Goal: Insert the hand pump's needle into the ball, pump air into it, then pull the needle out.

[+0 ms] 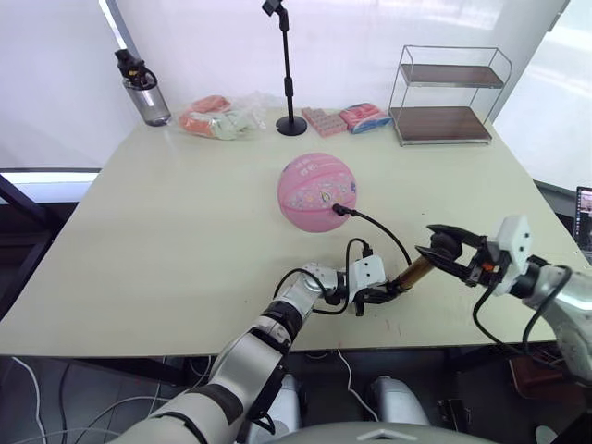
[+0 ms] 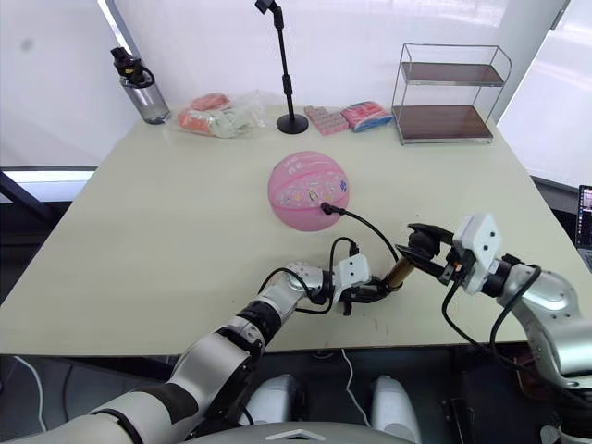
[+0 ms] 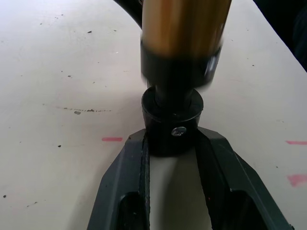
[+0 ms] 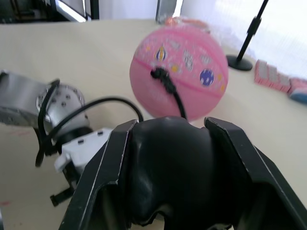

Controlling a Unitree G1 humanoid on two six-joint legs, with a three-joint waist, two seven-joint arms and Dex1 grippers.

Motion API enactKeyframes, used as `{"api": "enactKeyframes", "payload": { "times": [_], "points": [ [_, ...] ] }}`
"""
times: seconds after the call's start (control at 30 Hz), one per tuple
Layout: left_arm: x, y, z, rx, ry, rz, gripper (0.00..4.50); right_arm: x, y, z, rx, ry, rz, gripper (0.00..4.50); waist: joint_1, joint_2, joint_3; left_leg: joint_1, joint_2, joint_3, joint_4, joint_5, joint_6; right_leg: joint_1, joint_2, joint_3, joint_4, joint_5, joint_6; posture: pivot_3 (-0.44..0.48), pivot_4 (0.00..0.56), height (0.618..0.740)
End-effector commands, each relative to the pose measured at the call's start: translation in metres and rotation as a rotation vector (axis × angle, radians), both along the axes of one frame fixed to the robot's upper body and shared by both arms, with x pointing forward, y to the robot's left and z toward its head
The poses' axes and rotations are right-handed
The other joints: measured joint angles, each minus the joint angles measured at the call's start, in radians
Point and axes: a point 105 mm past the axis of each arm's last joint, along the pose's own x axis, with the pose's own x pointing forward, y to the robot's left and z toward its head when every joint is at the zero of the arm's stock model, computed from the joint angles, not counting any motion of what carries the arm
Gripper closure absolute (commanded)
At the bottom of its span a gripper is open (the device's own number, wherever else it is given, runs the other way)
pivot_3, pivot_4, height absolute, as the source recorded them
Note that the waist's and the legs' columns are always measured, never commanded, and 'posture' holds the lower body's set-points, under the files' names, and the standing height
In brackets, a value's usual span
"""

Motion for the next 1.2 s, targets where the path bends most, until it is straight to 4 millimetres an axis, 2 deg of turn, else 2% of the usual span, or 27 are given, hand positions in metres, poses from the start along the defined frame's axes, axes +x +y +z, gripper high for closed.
{"api": "enactKeyframes", "payload": {
  "times": [0.03, 0.07, 0.13, 0.3, 0.47, 0.67, 0.73, 0.8, 0.83, 0.9, 0.97, 1.2],
  "points": [
    [-0.027, 0.022, -0.046, 0.167, 0.152, -0.012, 3.47, -0.006, -0.006, -0.041, -0.077, 0.158, -0.018, 2.71, 0.000, -0.002, -0.002, 0.001, 0.000, 0.001, 0.000, -0.001, 0.000, 0.000, -0.001, 0.000, 0.000, 0.000, 0.000, 0.000, 0.150, 0.731],
    [-0.027, 0.022, -0.046, 0.167, 0.152, -0.012, 3.47, -0.005, -0.003, -0.029, -0.049, 0.133, 0.000, 2.71, 0.000, -0.003, -0.002, 0.001, 0.000, 0.001, 0.000, -0.002, 0.001, 0.000, -0.001, 0.000, 0.000, 0.000, 0.000, 0.000, 0.150, 0.731],
    [-0.027, 0.022, -0.046, 0.169, 0.151, -0.012, 3.47, -0.002, -0.002, 0.013, 0.020, 0.043, 0.033, 2.71, 0.000, -0.001, -0.001, 0.002, 0.000, 0.001, 0.001, -0.002, 0.000, -0.001, -0.002, -0.001, 0.000, 0.000, 0.000, 0.000, 0.150, 0.731],
    [-0.027, 0.022, -0.046, 0.168, 0.152, -0.012, 3.47, -0.001, -0.009, 0.086, 0.083, -0.080, 0.069, 2.71, 0.009, 0.015, 0.011, -0.003, -0.002, -0.001, 0.001, -0.002, 0.000, -0.002, -0.004, -0.004, 0.000, 0.000, -0.001, 0.000, 0.150, 0.731],
    [-0.027, 0.021, -0.046, 0.165, 0.153, -0.016, 3.47, -0.007, -0.024, 0.147, 0.113, -0.155, 0.072, 2.71, 0.023, 0.018, 0.019, -0.006, -0.004, -0.005, 0.001, -0.002, 0.001, -0.002, -0.003, -0.009, -0.001, 0.000, -0.001, 0.000, 0.150, 0.731],
    [-0.027, 0.021, -0.046, 0.165, 0.151, -0.019, 3.47, -0.017, -0.034, 0.195, 0.128, -0.209, 0.070, 2.71, 0.024, 0.017, 0.024, -0.007, -0.002, -0.010, 0.001, -0.002, 0.001, -0.001, -0.003, -0.015, -0.002, 0.000, -0.001, 0.000, 0.150, 0.731],
    [-0.027, 0.021, -0.046, 0.166, 0.149, -0.019, 3.47, -0.019, -0.034, 0.207, 0.141, -0.236, 0.075, 2.71, 0.024, 0.023, 0.030, -0.008, -0.002, -0.010, 0.002, -0.002, 0.001, 0.000, -0.004, -0.015, -0.002, 0.000, -0.001, 0.000, 0.150, 0.731],
    [-0.027, 0.021, -0.046, 0.166, 0.148, -0.018, 3.47, -0.018, -0.033, 0.207, 0.147, -0.229, 0.073, 2.71, 0.025, 0.025, 0.033, -0.011, -0.003, -0.011, 0.004, -0.002, 0.001, -0.002, -0.005, -0.015, -0.002, 0.000, 0.000, 0.000, 0.150, 0.731],
    [-0.027, 0.021, -0.046, 0.167, 0.148, -0.018, 3.47, -0.016, -0.031, 0.199, 0.136, -0.205, 0.072, 2.71, 0.025, 0.025, 0.033, -0.013, -0.003, -0.012, 0.004, -0.002, 0.001, -0.002, -0.005, -0.017, -0.002, 0.000, 0.000, 0.000, 0.150, 0.731],
    [-0.027, 0.021, -0.046, 0.167, 0.148, -0.018, 3.47, -0.012, -0.025, 0.166, 0.067, -0.118, 0.067, 2.71, 0.026, 0.026, 0.033, -0.018, -0.005, -0.015, 0.006, -0.002, 0.001, -0.005, -0.005, -0.020, -0.003, 0.000, -0.001, 0.000, 0.150, 0.731],
    [-0.027, 0.020, -0.045, 0.165, 0.148, -0.017, 3.47, -0.008, -0.019, 0.135, 0.037, -0.052, 0.058, 2.71, 0.026, 0.020, 0.030, -0.020, -0.007, -0.019, 0.007, -0.002, 0.001, -0.004, -0.004, -0.024, -0.004, 0.000, -0.001, 0.000, 0.150, 0.731],
    [-0.026, 0.021, -0.045, 0.166, 0.146, -0.012, 3.47, 0.001, -0.017, 0.053, 0.003, 0.083, -0.004, 2.71, 0.014, 0.016, 0.023, -0.017, -0.002, -0.023, 0.012, -0.002, 0.001, 0.000, -0.003, -0.027, -0.003, 0.000, 0.001, 0.000, 0.150, 0.731]
  ]
}}
